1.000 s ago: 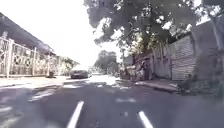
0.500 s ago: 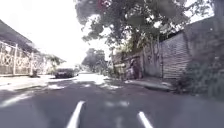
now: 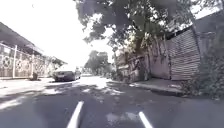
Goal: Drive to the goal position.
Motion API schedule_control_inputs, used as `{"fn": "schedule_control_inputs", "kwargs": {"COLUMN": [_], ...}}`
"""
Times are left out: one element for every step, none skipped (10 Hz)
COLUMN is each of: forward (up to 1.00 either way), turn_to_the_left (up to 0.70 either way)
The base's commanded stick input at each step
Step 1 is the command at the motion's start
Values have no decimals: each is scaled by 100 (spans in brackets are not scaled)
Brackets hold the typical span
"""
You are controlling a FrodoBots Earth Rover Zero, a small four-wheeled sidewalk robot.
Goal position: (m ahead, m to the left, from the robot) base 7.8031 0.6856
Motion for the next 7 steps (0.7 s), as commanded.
{"fn": "schedule_control_inputs", "kwargs": {"forward": [85, 85, 85, 85, 85, 85, 85], "turn_to_the_left": [0, 0, 0, 0, 0, 0, 0]}}
